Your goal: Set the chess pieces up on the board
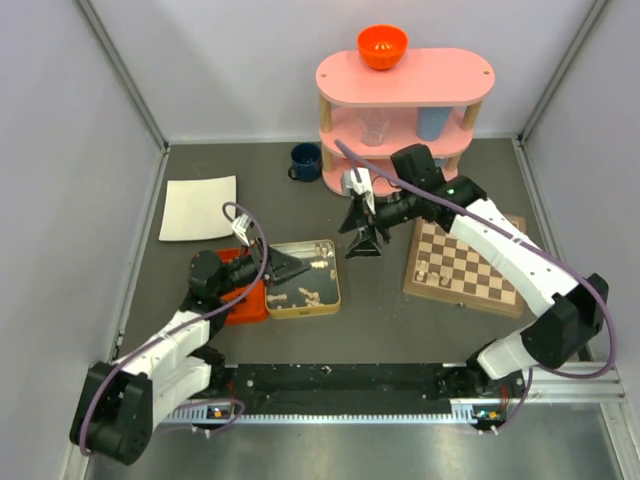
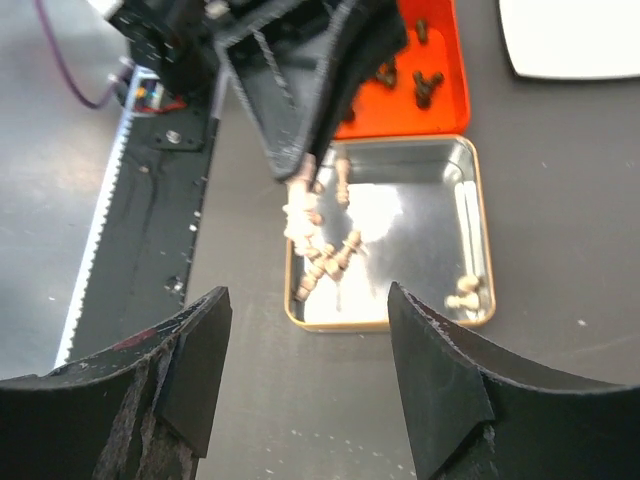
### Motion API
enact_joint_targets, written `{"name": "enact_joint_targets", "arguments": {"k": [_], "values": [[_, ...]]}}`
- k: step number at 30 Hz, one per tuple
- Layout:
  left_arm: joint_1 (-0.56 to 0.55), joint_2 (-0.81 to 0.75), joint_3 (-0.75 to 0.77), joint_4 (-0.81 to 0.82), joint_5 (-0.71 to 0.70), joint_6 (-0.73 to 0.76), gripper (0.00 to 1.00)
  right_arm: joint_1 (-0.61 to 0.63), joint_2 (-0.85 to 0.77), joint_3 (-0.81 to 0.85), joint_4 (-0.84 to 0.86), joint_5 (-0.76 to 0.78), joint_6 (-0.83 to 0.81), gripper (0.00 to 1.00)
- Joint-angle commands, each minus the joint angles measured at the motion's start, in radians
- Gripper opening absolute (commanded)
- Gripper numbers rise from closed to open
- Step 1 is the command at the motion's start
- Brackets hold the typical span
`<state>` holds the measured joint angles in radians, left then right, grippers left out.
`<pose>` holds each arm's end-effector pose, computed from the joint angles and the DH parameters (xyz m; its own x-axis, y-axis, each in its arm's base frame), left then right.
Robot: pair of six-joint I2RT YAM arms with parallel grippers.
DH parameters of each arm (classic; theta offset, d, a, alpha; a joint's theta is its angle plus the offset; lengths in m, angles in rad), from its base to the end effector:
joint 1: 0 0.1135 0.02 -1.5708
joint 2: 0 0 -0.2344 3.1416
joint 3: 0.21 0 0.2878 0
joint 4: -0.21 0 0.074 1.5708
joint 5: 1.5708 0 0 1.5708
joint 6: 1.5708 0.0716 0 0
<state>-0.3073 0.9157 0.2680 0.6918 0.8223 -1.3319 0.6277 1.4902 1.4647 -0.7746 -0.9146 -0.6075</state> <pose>0.2324 -0.1288 0.1828 -0.8680 -0.4183 -0.2678 0.2546 0.0881 -0.9630 0.2629 0.2609 0.3155 -0.0172 -0.4428 -0.8965 -0.9925 -0.1012 0.0691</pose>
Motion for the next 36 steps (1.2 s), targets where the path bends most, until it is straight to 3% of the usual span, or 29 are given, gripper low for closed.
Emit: {"name": "enact_joint_targets", "arguments": {"k": [1,7,12,15,19,26,30,36], "values": [[-0.001,0.087,0.037,0.383,0.009,-0.237,0.00,-0.003,-0.044,-0.059,0.124,-0.194,0.121,0.63],[-0.038,0.198,0.046,0.656,-0.041,-0.389,0.00,-0.003,-0.021,-0.089,0.300,-0.233,0.340,0.63],[-0.065,0.255,0.034,0.793,-0.075,-0.443,0.00,-0.002,-0.013,-0.121,0.426,-0.221,0.446,0.63],[-0.072,0.276,0.031,0.825,-0.083,-0.457,0.00,-0.003,-0.016,-0.145,0.483,-0.236,0.503,0.61],[-0.072,0.287,0.030,0.835,-0.094,-0.454,0.00,-0.003,-0.021,-0.168,0.517,-0.250,0.554,0.51],[-0.072,0.307,0.028,0.880,-0.109,-0.469,0.00,-0.003,-0.022,-0.196,0.554,-0.245,0.592,0.49],[-0.072,0.313,0.027,0.893,-0.114,-0.474,0.00,-0.005,-0.018,-0.198,0.574,-0.247,0.600,0.36],[-0.072,0.319,0.030,0.911,-0.117,-0.484,0.00,-0.003,-0.013,-0.214,0.577,-0.219,0.624,0.38]]}}
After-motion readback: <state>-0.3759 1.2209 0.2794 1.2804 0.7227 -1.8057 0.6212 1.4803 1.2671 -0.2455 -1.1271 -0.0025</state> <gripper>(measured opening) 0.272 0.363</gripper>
